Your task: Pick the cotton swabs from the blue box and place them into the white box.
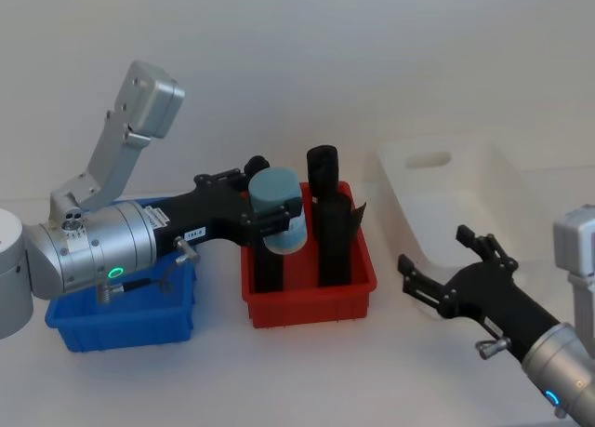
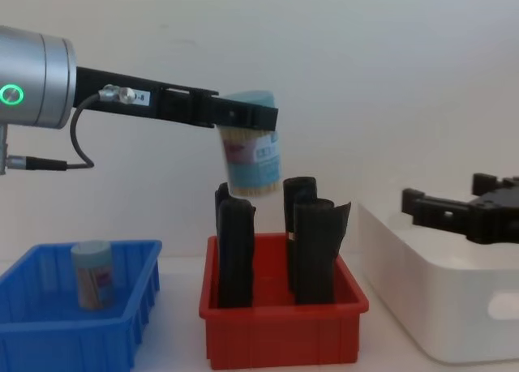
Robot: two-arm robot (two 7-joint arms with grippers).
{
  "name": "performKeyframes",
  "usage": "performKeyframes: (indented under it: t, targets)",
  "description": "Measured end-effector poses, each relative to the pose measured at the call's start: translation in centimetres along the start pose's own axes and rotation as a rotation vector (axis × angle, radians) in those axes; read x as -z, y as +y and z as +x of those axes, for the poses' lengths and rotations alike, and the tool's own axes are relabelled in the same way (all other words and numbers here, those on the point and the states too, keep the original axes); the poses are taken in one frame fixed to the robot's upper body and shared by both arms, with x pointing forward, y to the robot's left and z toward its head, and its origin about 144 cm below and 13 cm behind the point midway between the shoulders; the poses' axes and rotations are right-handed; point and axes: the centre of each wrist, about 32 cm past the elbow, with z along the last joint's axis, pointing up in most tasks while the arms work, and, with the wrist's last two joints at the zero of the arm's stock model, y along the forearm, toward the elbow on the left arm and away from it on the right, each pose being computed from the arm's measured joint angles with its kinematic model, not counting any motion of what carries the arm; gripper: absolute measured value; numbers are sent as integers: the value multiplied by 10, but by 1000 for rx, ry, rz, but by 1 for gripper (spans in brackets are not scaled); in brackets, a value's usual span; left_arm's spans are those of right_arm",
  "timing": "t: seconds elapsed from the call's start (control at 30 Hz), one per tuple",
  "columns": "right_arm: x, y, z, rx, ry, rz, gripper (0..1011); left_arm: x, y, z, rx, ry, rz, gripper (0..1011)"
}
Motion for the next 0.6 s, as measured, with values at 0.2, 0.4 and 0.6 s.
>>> performKeyframes:
  t: [0.2,0.4,0.6]
  targets:
    - [-4,5,-2,-72,-13,-4,1002,-1,0,0,6,0,-1,664]
    - [-11,17,-7,-157,-34,-4,1002,-1,0,0,10,-1,-2,664]
    - [-19,30,-11,-225,-60,-11,1001,-1,0,0,13,-1,-3,664]
